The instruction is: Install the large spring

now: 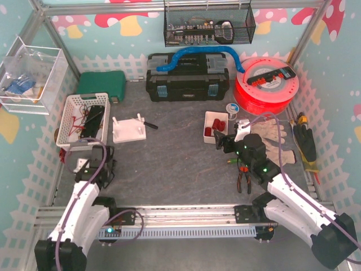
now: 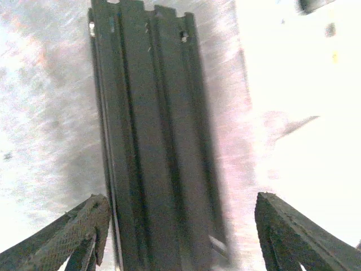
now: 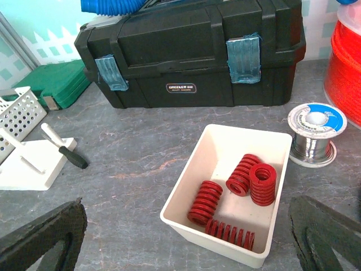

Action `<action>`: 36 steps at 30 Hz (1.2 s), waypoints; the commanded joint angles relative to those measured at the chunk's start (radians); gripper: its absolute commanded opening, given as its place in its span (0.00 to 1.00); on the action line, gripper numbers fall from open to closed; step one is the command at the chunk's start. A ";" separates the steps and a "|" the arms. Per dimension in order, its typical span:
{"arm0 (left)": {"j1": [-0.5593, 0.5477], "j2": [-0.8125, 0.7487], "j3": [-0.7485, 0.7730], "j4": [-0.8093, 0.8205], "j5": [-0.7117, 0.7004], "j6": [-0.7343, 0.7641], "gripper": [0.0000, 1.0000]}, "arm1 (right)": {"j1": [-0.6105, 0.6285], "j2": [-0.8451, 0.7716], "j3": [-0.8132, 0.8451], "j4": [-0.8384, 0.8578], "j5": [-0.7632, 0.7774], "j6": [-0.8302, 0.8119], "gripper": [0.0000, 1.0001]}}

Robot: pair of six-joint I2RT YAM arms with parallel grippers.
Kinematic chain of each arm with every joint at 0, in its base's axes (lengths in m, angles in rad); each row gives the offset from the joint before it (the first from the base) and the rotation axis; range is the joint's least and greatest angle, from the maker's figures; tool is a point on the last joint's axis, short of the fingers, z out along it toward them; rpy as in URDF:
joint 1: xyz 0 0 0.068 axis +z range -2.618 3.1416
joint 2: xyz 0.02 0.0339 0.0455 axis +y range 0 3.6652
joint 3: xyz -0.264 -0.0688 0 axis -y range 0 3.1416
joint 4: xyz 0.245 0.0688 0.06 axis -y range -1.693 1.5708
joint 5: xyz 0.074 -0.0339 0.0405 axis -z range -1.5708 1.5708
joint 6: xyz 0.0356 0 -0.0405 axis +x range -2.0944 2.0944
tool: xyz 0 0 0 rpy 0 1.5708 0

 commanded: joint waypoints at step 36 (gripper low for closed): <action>-0.602 0.956 0.736 0.287 -0.277 0.136 0.36 | 0.008 -0.035 -0.009 0.015 -0.003 0.017 0.97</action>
